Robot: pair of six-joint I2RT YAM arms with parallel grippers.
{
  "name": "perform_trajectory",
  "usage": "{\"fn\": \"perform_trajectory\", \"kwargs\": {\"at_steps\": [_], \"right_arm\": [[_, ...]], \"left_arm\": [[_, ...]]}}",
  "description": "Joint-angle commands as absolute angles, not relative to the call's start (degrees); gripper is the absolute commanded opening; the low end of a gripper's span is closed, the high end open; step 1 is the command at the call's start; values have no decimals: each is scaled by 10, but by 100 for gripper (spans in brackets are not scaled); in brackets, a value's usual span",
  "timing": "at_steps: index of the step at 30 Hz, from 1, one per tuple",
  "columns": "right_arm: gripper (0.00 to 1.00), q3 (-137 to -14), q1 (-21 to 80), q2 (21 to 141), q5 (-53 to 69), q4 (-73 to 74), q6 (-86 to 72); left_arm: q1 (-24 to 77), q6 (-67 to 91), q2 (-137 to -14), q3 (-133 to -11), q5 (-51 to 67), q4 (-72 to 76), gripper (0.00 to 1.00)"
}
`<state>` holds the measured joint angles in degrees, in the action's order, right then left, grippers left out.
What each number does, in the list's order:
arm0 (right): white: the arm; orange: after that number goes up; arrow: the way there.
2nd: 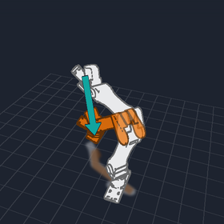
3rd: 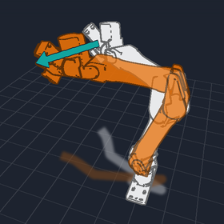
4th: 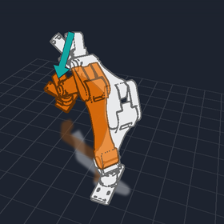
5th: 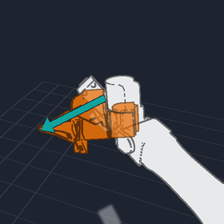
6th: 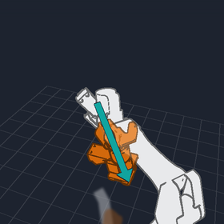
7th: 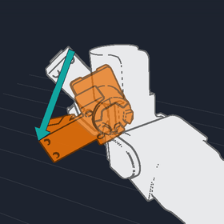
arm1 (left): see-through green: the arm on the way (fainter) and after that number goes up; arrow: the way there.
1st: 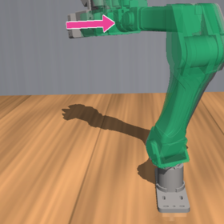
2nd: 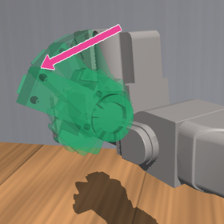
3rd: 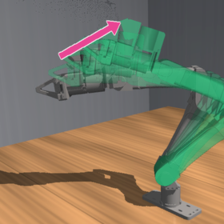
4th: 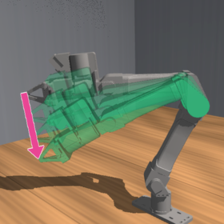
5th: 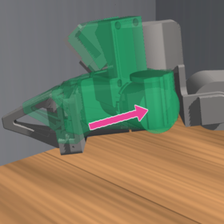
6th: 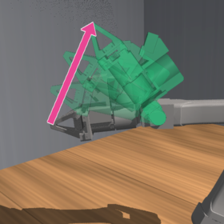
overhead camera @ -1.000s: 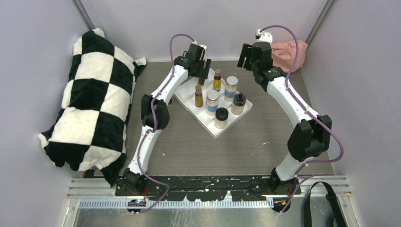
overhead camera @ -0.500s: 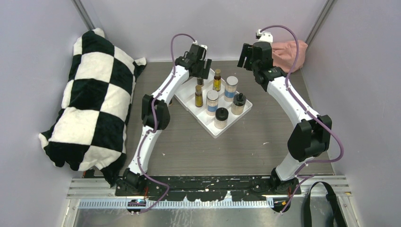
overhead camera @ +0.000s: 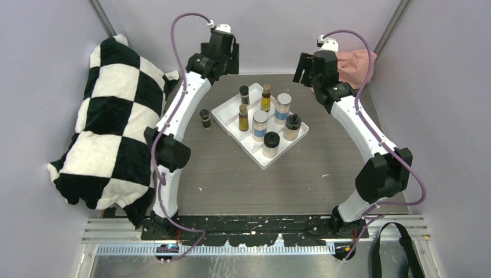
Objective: Organize the condiment bottles
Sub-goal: Place the bottle in the storage box.
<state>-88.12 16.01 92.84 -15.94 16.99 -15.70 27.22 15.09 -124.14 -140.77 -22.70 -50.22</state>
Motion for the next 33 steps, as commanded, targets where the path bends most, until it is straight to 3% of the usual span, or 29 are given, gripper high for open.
{"fn": "perform_trajectory", "kwargs": {"at_steps": [1, 15, 33], "right_arm": [[74, -883, 158, 866, -159, 173, -168], [74, -868, 160, 846, -153, 191, -178], [74, -872, 165, 859, -156, 194, -175]], "left_arm": [[261, 206, -1199, -1382, -262, -593, 77], [215, 275, -1151, -1172, -217, -585, 77], [188, 294, -1147, -1085, -170, -546, 76]]}}
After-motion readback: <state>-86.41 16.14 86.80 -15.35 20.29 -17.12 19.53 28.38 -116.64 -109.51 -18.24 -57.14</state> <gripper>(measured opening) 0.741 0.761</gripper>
